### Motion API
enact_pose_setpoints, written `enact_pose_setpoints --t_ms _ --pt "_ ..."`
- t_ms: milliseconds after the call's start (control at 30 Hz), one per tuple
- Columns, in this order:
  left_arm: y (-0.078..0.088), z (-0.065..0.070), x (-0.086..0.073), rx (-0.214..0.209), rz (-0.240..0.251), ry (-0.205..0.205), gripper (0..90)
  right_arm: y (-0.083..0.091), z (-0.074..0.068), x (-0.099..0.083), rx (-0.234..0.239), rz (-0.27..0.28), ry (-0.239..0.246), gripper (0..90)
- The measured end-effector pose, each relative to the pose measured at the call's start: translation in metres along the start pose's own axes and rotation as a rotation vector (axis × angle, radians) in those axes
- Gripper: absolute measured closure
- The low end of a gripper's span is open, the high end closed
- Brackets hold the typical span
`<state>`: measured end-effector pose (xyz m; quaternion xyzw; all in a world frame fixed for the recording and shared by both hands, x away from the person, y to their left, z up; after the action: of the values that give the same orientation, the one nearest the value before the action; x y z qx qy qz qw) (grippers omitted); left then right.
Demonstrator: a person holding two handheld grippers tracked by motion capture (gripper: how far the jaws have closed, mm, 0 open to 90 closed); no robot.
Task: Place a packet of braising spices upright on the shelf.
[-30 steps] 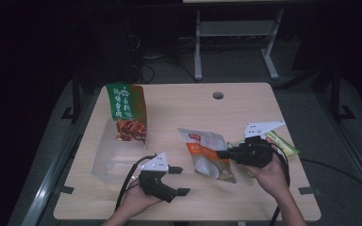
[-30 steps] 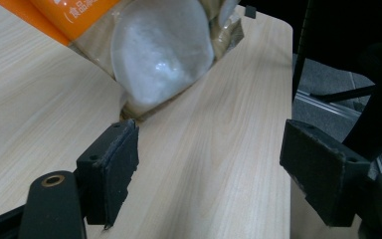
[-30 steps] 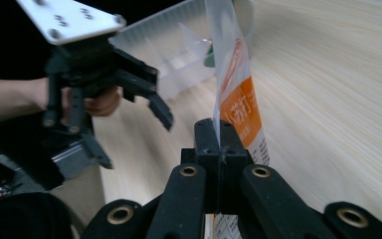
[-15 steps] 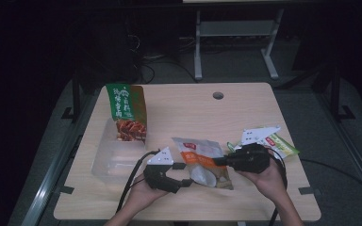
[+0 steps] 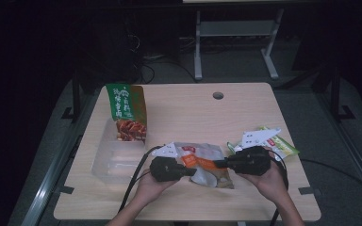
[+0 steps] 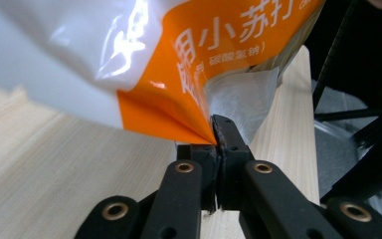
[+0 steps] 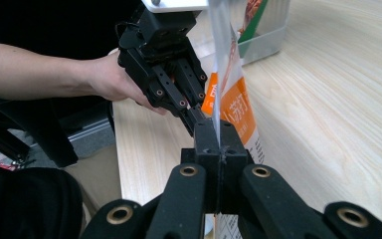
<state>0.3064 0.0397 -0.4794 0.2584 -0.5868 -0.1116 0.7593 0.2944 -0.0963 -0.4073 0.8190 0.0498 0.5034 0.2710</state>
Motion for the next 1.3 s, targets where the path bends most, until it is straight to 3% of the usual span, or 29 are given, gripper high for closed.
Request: enact_pose_setpoints --t_ms 133,367,533,733,800,900,1133,1300 --pt "0.003 0.001 0.001 0.039 0.001 0.001 89.5 -0.001 0.002 0.0 -0.022 -0.007 0.009 89.8" --pt "0.014 -0.002 -0.002 0.124 -0.027 -0.04 89.7 -0.005 0.011 -0.005 -0.084 -0.026 0.005 89.0" --pt "0.017 -0.002 -0.003 0.132 -0.031 -0.031 89.7 -0.011 0.014 -0.008 -0.088 -0.014 -0.007 86.8" --pt "0.017 0.0 -0.003 0.135 -0.036 -0.053 89.3 -0.027 0.013 -0.014 -0.111 -0.069 0.012 78.7" --pt "0.017 0.0 -0.003 0.14 -0.038 -0.064 89.1 -0.032 0.013 -0.015 -0.111 -0.077 0.012 78.6" --pt "0.017 0.0 -0.004 0.14 -0.039 -0.062 87.5 -0.037 0.013 -0.015 -0.11 -0.09 0.01 85.9" --pt "0.019 0.007 -0.006 0.092 -0.032 -0.035 74.7 -0.034 0.013 -0.017 -0.098 -0.088 -0.016 89.7" --pt "0.022 0.013 -0.008 0.105 -0.031 -0.053 65.0 -0.026 0.012 -0.018 -0.104 -0.077 -0.034 89.9"
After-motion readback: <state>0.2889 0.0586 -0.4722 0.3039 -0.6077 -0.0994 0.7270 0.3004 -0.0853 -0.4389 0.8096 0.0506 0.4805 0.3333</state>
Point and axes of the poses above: each handheld gripper's, and its own axes: y roughly backward along the jaws, x roughly out of its top, z roughly to its right, the point moved 9 cm from there along -y, roughly forward along the jaws, and after that the axes turned 7 degrees about -y, right-handed, at the moved point
